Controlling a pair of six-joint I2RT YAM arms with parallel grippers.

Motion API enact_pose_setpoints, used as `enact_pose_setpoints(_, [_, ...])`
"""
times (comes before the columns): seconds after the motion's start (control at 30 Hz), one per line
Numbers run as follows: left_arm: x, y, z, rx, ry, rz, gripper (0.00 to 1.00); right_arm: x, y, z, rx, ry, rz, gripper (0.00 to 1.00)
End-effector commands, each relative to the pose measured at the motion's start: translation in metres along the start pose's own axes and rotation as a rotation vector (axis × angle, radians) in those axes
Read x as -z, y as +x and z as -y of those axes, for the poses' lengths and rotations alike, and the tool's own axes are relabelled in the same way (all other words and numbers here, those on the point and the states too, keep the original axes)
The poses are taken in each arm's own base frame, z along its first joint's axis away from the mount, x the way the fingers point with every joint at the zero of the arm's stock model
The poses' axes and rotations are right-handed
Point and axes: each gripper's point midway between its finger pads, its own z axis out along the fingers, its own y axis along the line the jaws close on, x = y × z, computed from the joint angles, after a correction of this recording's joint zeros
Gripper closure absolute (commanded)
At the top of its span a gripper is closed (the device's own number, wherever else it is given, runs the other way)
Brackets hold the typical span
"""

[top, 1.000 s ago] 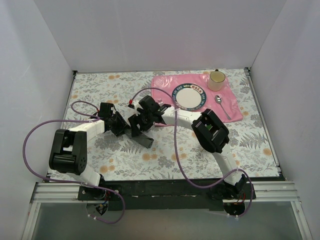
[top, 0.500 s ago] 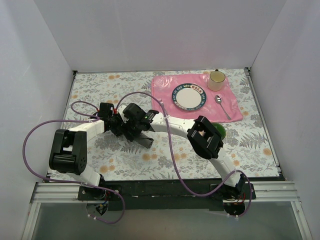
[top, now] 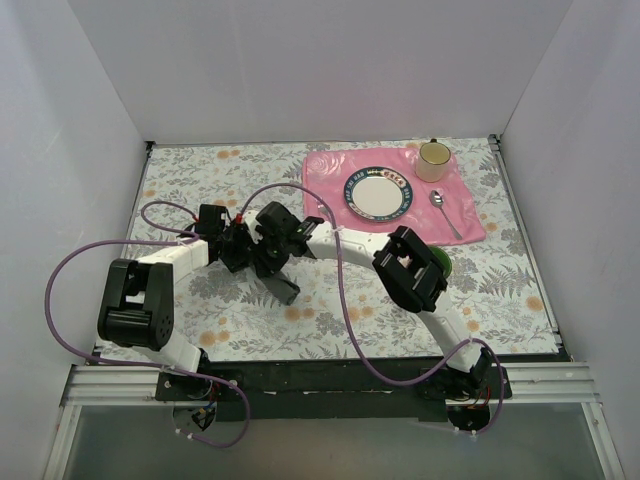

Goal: Fold the napkin, place the utensils inside, and roll it up
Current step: Roll the napkin with the utensil

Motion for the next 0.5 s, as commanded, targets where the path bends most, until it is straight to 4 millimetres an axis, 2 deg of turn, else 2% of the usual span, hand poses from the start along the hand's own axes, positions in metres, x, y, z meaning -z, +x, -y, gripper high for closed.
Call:
enact_pose_setpoints(0.0, [0.005, 0.017, -0.028, -0.04, -0.097, -0.038, 0.43, -0.003, 0.006, 0.014, -0.097, -0.048, 0.011, 0.58])
enact_pose_setpoints(0.03, [0.007, 0.018, -0.028, -0.042, -0.101, -0.045, 0.39, -0.003, 0.007, 0.012, -0.106, -0.067, 0.01, 0.63])
enact_pose_setpoints(0.13, [0.018, 0.008, -0.022, -0.054, -0.087, -0.026, 0.36, -0.006, 0.013, 0.015, -0.143, -0.1, 0.005, 0.72])
enact_pose_setpoints(0.3, [0.045, -0.017, -0.008, -0.08, -0.067, 0.059, 0.33, -0.005, 0.018, 0.021, -0.176, -0.113, 0.004, 0.74])
enact_pose_setpoints(0.47, [0.061, -0.022, -0.007, -0.084, -0.071, 0.085, 0.31, -0.006, 0.019, 0.024, -0.197, -0.117, 0.004, 0.77])
